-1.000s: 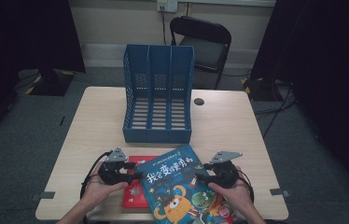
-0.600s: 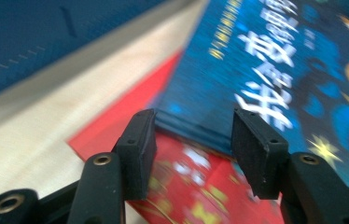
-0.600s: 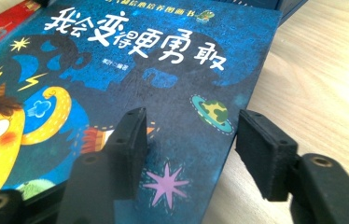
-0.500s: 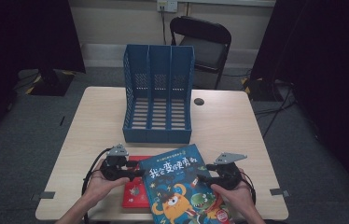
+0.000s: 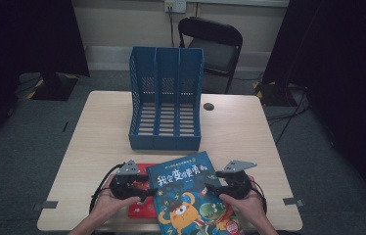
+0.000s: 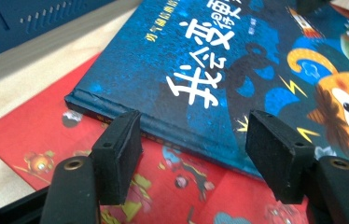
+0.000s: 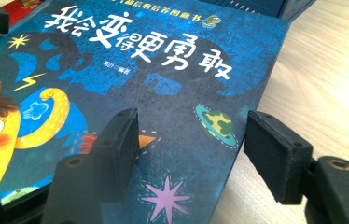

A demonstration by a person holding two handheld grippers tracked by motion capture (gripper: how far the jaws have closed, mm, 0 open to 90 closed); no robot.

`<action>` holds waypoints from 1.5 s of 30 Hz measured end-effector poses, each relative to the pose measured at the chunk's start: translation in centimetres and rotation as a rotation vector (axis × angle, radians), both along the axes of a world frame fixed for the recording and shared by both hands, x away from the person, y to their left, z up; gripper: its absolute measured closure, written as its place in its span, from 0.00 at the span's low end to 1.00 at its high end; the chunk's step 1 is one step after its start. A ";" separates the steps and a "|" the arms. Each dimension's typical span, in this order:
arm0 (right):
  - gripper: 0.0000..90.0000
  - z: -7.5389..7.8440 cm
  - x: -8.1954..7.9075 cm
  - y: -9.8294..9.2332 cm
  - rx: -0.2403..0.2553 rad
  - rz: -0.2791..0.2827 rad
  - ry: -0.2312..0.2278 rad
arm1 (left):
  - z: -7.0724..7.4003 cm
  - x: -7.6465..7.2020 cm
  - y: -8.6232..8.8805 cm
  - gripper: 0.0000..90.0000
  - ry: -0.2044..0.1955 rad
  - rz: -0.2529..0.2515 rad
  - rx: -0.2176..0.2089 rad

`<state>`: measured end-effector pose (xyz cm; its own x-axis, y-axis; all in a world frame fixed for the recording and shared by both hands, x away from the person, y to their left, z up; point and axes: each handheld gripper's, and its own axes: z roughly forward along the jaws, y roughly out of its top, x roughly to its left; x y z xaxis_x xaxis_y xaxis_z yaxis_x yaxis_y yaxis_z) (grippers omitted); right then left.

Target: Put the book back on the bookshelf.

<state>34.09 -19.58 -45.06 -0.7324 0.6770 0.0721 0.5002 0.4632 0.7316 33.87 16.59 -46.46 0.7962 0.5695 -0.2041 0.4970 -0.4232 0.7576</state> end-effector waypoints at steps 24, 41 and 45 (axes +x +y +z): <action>0.19 -0.8 0.8 0.6 0.045 -0.038 0.022 | -0.1 1.9 -1.0 0.33 -0.005 0.072 -0.012; 0.10 -1.6 3.3 1.2 0.106 -0.105 0.100 | -0.7 1.1 -1.1 0.28 -0.083 0.049 -0.003; 0.11 -1.4 3.2 1.3 0.091 -0.094 0.088 | -0.8 1.3 -1.1 0.28 -0.089 0.040 -0.016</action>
<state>37.27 -18.32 -46.48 -0.6545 0.7298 0.1977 0.6021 0.3449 0.7201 35.15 15.53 -47.28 0.7883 0.5984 -0.1433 0.4439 -0.3918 0.8059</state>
